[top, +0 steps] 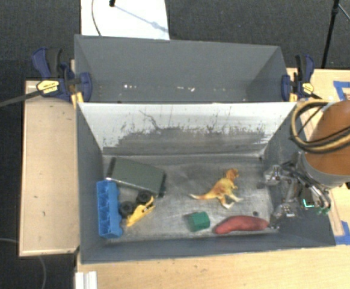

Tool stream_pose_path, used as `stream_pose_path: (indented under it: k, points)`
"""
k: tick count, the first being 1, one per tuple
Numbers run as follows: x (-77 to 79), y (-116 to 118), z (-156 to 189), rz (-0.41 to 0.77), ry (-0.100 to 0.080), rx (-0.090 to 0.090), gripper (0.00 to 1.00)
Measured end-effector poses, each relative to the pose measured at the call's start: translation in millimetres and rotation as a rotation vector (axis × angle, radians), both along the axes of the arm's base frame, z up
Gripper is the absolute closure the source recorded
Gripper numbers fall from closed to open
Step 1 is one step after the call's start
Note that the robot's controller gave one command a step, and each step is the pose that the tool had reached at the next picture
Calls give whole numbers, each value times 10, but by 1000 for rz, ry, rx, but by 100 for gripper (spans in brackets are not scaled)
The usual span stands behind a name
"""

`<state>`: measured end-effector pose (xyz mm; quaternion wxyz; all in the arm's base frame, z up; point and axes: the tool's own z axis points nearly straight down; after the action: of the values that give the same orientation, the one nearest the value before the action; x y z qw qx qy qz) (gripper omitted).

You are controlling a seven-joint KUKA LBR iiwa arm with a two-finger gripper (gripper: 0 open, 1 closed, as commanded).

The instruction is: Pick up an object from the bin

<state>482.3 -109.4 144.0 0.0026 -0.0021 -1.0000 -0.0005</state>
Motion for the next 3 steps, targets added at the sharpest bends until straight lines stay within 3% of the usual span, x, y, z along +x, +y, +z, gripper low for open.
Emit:
stream_pose_path:
  k: [1,2,3]
  points:
    - [20,2,38,4,-8,-2,0]
    - [36,203,-215,62,-16,-6,0]
    - [229,417,-698,233,-8,0,0]
